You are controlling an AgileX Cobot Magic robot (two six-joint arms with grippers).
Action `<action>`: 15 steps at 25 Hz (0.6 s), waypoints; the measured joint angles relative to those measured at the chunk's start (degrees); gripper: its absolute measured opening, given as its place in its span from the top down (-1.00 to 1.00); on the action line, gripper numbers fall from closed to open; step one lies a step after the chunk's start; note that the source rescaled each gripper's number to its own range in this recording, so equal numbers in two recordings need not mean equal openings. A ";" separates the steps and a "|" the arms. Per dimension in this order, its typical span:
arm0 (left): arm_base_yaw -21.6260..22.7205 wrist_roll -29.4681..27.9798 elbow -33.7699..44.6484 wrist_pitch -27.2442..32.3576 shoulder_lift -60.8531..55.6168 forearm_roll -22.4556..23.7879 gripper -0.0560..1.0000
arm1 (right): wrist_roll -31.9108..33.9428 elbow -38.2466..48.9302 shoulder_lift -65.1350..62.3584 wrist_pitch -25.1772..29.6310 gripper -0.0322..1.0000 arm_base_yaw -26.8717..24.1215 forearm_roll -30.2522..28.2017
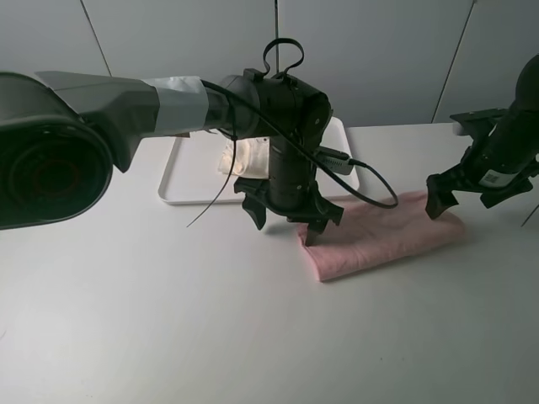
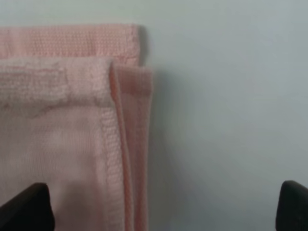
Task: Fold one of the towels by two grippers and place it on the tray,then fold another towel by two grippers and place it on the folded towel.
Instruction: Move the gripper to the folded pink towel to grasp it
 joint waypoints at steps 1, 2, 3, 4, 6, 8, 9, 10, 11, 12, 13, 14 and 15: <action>0.00 0.28 0.00 0.11 0.00 0.20 -0.96 | -0.15 -0.20 0.63 0.47 -1.00 0.00 0.23; 0.00 0.52 0.00 0.23 0.00 0.24 -0.96 | -0.40 -0.59 1.32 0.84 -1.00 0.00 0.42; 0.00 0.67 0.00 0.23 0.00 0.37 -0.96 | -0.40 -1.02 1.79 1.18 -1.00 0.00 0.76; 0.00 0.77 0.00 0.23 0.00 0.37 -0.96 | -0.71 -1.41 2.41 1.51 -1.00 0.00 1.62; 0.00 0.78 0.00 0.23 0.00 0.37 -0.96 | -1.75 -1.85 2.67 1.67 -1.00 0.00 2.76; 0.00 0.78 0.00 0.30 0.00 0.37 -0.96 | -2.21 -1.97 2.70 1.77 -0.92 0.00 3.44; 0.00 0.78 0.00 0.30 0.00 0.37 -0.96 | -2.21 -1.97 2.70 1.91 -0.85 0.00 3.76; 0.00 0.78 0.00 0.30 0.00 0.37 -0.96 | -2.31 -1.97 2.70 2.05 -0.76 0.00 4.26; 0.00 0.78 0.00 0.30 0.00 0.37 -0.96 | -2.49 -1.97 2.70 2.16 -0.69 0.00 4.77; 0.00 0.78 0.00 0.30 0.00 0.37 -0.96 | -2.49 -1.97 2.70 2.16 -0.63 0.00 5.13; 0.00 0.78 0.00 0.30 0.00 0.37 -0.96 | -2.81 -1.97 2.70 2.16 -0.59 0.22 5.50; 0.00 0.78 0.00 0.30 0.00 0.37 -0.96 | -3.00 -1.97 2.70 2.16 -0.58 0.48 5.92; 0.00 0.91 0.00 0.30 0.00 0.37 -0.96 | -3.10 -1.97 2.70 2.16 -0.57 0.78 6.08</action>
